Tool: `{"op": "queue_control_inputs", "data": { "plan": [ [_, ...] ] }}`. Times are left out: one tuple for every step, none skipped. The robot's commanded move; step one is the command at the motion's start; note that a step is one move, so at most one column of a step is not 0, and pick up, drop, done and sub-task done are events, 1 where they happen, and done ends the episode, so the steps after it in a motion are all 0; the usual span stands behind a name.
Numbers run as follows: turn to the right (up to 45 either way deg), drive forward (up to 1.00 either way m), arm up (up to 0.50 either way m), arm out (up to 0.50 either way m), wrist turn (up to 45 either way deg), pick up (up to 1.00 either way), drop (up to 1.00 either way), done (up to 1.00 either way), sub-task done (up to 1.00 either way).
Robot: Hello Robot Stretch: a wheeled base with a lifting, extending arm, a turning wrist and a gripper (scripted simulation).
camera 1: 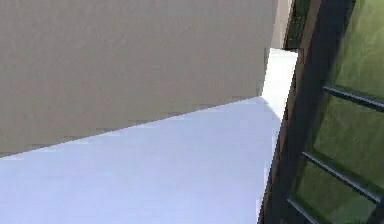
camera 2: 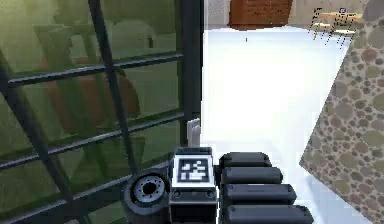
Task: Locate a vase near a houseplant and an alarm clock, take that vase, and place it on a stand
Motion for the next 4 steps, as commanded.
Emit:
{"op": "queue_control_inputs", "data": {
  "plan": [
    [0.0, 0.65, 0.00, 0.00, 0.0, 0.00, 0.00, 0.00, 0.00],
    [-24.0, 0.00, 0.00, 0.00, 0.0, 0.00, 0.00, 0.00, 0.00],
    [0.0, 0.15, 0.00, 0.00, 0.0, 0.00, 0.00, 0.00, 0.00],
    [45.0, 0.00, 0.00, 0.00, 0.0, 0.00, 0.00, 0.00, 0.00]
  ]
}}
